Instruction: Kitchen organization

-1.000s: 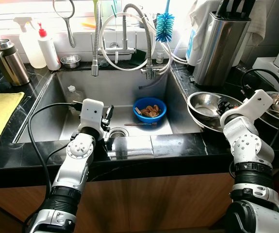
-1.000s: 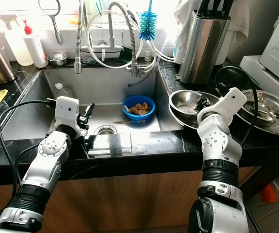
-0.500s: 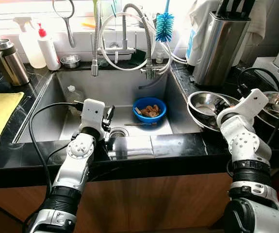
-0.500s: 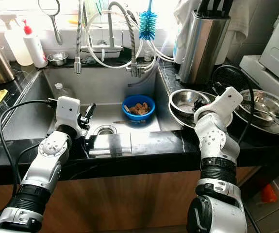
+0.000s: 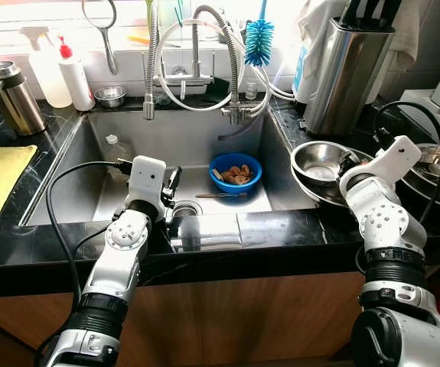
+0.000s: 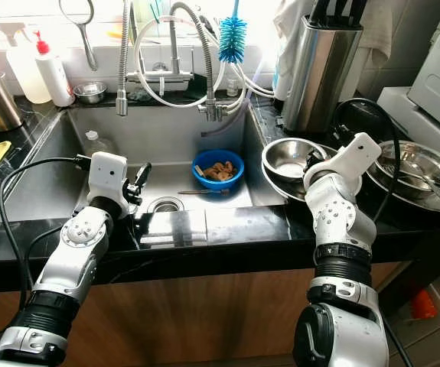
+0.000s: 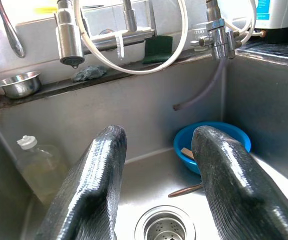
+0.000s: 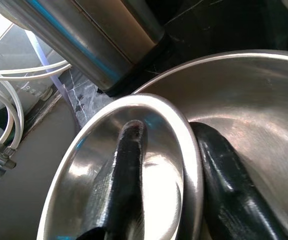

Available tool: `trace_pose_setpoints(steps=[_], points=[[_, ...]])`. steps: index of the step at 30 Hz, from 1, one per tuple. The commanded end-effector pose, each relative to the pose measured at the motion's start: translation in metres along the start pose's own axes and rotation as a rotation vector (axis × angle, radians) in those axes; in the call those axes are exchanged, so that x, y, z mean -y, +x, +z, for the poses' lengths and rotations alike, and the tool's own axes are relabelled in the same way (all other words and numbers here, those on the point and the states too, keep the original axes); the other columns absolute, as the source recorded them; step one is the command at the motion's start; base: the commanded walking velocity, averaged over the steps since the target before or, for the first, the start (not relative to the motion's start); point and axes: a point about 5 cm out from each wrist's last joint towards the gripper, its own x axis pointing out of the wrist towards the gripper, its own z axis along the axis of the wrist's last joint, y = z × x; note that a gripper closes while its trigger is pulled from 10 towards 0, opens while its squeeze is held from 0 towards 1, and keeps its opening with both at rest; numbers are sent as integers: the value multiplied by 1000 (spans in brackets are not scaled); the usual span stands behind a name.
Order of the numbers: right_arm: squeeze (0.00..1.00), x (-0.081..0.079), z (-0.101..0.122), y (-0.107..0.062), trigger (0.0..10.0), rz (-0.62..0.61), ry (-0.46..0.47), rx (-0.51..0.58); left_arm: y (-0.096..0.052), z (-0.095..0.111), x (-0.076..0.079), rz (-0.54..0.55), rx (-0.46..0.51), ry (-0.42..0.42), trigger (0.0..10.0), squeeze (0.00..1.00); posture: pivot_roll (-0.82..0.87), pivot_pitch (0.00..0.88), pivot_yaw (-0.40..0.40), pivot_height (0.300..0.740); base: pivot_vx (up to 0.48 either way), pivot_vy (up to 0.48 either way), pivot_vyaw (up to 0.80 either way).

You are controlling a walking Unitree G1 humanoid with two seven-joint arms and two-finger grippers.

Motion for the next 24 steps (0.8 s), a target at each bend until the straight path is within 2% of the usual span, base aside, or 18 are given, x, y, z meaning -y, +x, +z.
trace_pose_setpoints(steps=[1,17,21,24], points=[[0,-8,3,-1,0,18,12,4,1,4,0,-13,12,26,10000,0,-33,34,-13,740,0,0,0],[0,-14,5,-6,0,32,20,24,2,6,2,-22,16,31,10000,0,-29,31,-12,740,0,0,0],[0,-18,14,-10,0,26,3,69,2,7,1,-11,30,25,10000,0,-28,28,-13,740,0,0,0],[0,-27,33,-20,0,25,-48,165,3,9,0,-9,33,20,10000,0,-28,28,-13,740,0,0,0]])
